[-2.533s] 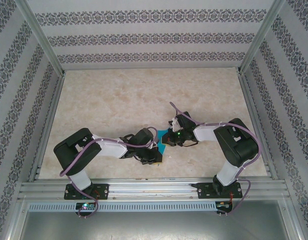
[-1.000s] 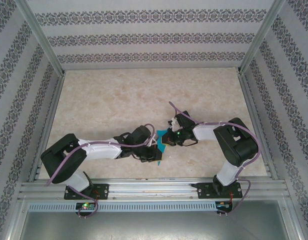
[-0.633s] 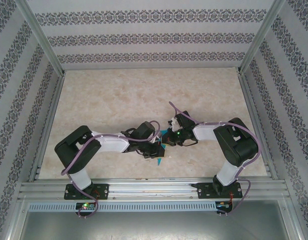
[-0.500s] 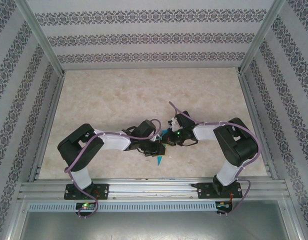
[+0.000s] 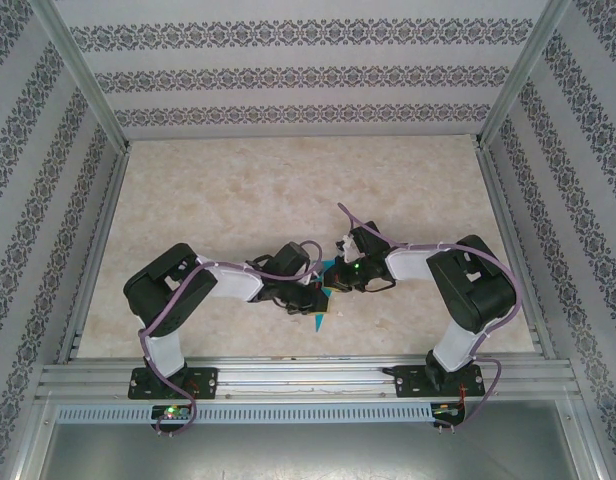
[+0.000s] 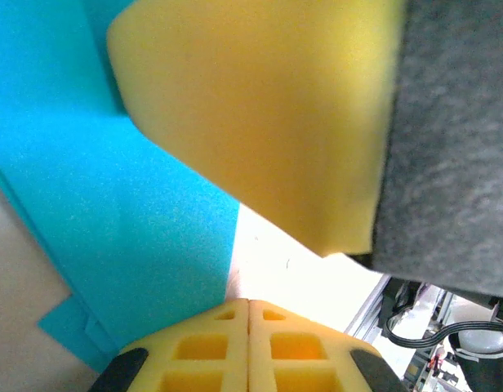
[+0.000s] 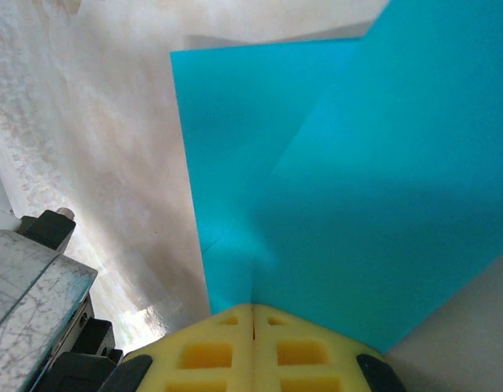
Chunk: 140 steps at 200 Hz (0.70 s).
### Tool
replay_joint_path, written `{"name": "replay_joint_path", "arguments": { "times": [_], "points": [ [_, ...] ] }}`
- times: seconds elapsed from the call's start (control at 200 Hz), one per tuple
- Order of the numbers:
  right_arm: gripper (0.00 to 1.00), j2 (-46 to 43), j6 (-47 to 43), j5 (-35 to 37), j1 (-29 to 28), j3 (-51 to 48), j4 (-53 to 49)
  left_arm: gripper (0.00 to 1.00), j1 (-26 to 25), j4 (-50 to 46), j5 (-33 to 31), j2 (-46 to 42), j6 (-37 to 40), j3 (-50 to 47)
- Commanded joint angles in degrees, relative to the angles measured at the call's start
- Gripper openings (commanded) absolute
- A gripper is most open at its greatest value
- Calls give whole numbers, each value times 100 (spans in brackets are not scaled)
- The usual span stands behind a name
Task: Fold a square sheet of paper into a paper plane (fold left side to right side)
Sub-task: Fold the wing for the fifth time at the center of the table.
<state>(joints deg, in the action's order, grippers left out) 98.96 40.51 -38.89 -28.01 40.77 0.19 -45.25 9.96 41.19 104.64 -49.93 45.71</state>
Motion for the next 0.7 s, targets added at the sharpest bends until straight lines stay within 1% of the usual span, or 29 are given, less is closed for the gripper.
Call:
{"name": "replay_joint_path", "arguments": {
  "times": [0.0,0.185,0.48,0.694],
  "points": [
    [0,361,-105,712,-72,-149,-654,7,-18,68,91,5,-36,-215],
    [0,370,-131,741,-72,-140,-707,7,-145,-5,18,-56,-23,-366],
    [0,367,-153,778,-73,-118,-779,7,-377,-609,-387,-422,199,-449],
    [0,378,-158,803,-71,-105,-809,7,-541,-732,-443,-515,223,-515]
  ]
}}
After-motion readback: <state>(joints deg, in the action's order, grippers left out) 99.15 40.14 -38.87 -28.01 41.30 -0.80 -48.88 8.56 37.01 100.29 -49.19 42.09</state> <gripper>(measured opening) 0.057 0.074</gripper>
